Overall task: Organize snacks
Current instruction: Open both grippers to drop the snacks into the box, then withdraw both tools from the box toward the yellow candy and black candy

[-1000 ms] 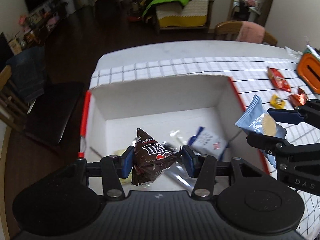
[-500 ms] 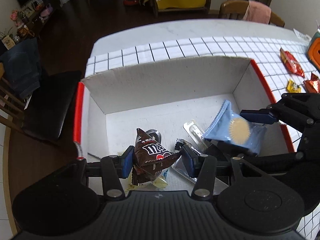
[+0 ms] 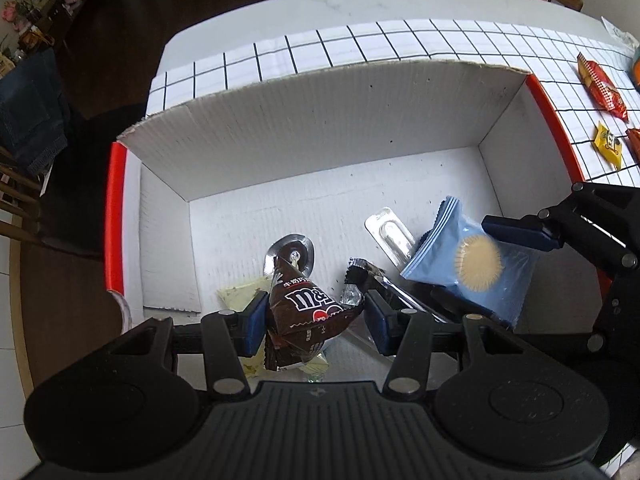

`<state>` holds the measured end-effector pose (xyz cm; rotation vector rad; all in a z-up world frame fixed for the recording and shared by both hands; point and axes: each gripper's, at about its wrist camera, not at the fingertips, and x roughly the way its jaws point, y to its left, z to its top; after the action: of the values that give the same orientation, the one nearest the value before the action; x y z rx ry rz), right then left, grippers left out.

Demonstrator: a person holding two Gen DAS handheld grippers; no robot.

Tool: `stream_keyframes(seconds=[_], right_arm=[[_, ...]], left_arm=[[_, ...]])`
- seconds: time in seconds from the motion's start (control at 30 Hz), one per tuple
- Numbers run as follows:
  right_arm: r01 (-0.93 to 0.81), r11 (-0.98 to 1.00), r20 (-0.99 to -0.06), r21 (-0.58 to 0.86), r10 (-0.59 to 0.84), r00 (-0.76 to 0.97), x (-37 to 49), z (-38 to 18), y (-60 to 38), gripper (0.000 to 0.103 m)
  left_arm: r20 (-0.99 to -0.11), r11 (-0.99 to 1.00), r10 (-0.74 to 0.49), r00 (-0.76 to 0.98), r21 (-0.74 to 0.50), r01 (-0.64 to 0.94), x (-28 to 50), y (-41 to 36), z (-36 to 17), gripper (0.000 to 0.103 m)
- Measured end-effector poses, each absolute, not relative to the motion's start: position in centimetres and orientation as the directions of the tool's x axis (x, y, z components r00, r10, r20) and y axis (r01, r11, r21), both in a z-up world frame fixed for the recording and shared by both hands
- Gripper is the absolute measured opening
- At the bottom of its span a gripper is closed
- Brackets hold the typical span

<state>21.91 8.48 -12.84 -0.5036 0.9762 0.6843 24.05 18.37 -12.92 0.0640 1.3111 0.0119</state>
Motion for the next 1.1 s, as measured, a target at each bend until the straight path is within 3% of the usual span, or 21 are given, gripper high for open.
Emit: stream_keyframes(seconds=[0.53,1.1], right_arm=[[-0.695,0.719,-0.862,-0.007,0.348,0.369,21.1,-10.8,6.7,0.051],[-0.622,0.778,-0.779,0.086,0.442,0.445,18.6,-5.3,0.5,0.065]], left_arm=[[-0.945,1.000,0.013,0.325,0.012,-0.006,22.8,19.0,-11.4,0.061],[-0.843,0.998,-0.058,0.535,-0.069,-0.001,18.6,17.1,-6.1,0.069]])
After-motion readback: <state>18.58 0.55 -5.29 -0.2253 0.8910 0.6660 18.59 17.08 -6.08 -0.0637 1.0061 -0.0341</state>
